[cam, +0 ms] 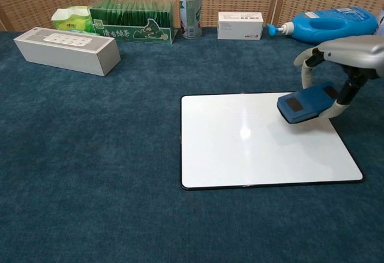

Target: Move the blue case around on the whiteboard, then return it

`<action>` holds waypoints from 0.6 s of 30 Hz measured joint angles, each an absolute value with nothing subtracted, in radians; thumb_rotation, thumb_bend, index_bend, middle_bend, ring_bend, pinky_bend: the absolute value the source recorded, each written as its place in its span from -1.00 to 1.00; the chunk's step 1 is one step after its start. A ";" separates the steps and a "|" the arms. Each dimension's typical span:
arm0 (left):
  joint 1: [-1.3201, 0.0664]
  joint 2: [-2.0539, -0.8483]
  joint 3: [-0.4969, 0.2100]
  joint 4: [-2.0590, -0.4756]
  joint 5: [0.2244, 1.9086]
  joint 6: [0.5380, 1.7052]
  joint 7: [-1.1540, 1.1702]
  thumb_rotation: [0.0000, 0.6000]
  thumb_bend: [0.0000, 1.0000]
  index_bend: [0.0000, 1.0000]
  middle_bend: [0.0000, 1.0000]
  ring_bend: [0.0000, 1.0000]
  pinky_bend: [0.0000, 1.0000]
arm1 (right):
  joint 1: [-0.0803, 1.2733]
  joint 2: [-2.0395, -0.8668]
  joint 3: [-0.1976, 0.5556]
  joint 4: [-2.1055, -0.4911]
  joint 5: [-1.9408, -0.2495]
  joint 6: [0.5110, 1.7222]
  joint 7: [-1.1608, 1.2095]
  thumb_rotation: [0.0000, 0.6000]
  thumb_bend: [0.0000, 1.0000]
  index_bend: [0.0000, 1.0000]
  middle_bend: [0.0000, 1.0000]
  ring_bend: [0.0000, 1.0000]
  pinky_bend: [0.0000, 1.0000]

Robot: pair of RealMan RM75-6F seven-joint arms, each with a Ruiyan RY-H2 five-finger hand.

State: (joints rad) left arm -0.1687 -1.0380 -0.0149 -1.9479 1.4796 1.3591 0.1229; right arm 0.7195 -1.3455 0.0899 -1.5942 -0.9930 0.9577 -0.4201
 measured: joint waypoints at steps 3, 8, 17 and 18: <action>-0.167 -1.036 -0.014 -1.949 1.479 1.362 0.123 1.00 -0.33 -0.55 -0.61 -0.87 -1.00 | 0.702 -1.316 0.098 -1.623 -1.019 0.981 -0.392 1.00 -1.00 0.23 -0.72 -1.00 -1.00; -0.164 -1.033 -0.012 -1.949 1.476 1.365 0.122 1.00 -0.34 -0.55 -0.61 -0.87 -1.00 | 0.679 -1.292 0.099 -1.645 -1.050 1.002 -0.364 1.00 -1.00 0.23 -0.72 -1.00 -1.00; -0.161 -1.033 -0.008 -1.951 1.475 1.365 0.124 1.00 -0.33 -0.55 -0.60 -0.87 -1.00 | 0.635 -1.264 0.074 -1.668 -1.109 1.025 -0.329 1.00 -1.00 0.23 -0.72 -1.00 -1.00; -0.161 -1.033 -0.008 -1.953 1.477 1.365 0.125 1.00 -0.33 -0.55 -0.60 -0.87 -1.00 | 0.631 -1.262 0.073 -1.666 -1.108 1.025 -0.324 1.00 -1.00 0.23 -0.72 -1.00 -1.00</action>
